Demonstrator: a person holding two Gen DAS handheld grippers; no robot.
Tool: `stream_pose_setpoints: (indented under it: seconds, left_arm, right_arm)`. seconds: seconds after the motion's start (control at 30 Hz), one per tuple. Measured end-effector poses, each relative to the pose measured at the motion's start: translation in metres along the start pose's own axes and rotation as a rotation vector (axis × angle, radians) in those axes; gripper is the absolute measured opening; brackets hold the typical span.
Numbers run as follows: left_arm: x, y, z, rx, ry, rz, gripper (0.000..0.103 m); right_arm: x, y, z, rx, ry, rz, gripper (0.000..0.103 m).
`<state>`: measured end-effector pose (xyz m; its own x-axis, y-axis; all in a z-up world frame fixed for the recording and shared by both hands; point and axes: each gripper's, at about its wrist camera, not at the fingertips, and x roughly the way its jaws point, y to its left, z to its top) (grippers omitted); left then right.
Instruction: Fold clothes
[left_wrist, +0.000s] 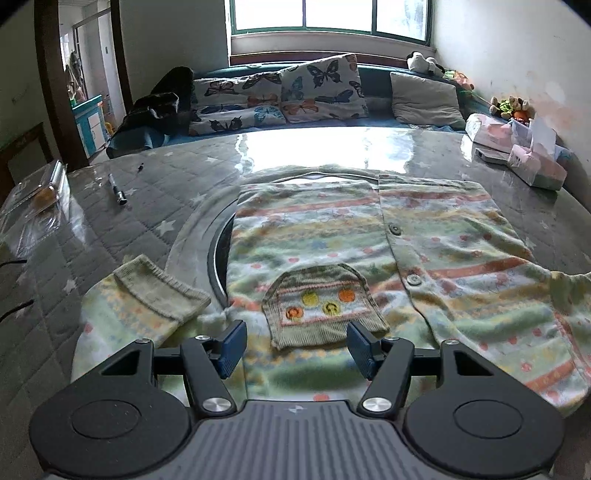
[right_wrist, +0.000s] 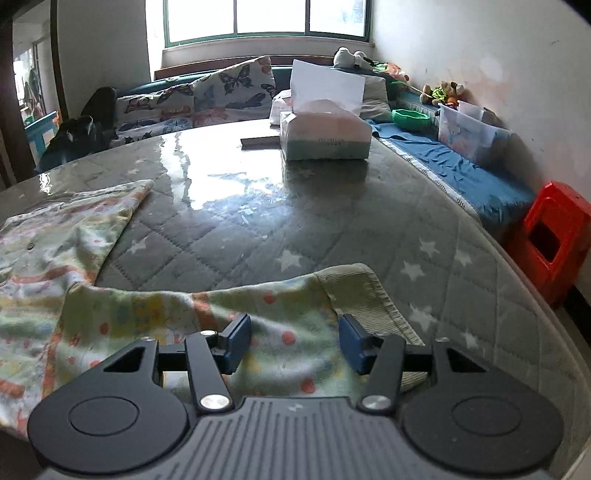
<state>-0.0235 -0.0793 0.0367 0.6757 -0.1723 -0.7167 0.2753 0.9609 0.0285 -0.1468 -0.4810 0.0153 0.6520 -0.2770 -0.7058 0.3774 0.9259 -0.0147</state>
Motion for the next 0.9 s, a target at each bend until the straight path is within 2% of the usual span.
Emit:
stream_pose_setpoints:
  seconds: [0.13,0.23,0.43,0.63,0.83,0.9]
  left_arm:
    - [0.014,0.003,0.010,-0.012,0.014,-0.001,0.062]
    - [0.022,0.010,0.025,-0.040,0.005,0.011,0.062]
    - [0.048,0.017,0.060,-0.026,-0.010,0.080,0.062]
    - [0.081,0.026,0.086,-0.023,-0.009,0.127,0.063]
    - [0.108,0.029,0.096,-0.013,0.013,0.128,0.061]
    - [0.114,0.031,0.098,-0.013,0.023,0.121,0.054]
  right_arm:
    - [0.012,-0.003,0.012,0.008,0.012,-0.046,0.060]
    - [0.017,-0.003,0.022,0.019,0.028,-0.056,0.057]
    - [0.029,0.028,0.052,-0.054,0.022,0.088,0.053]
    - [0.052,0.081,0.089,-0.120,0.014,0.249,0.051]
    - [0.080,0.128,0.113,-0.183,0.025,0.311,0.048]
    - [0.089,0.134,0.117,-0.184,0.035,0.313,0.045]
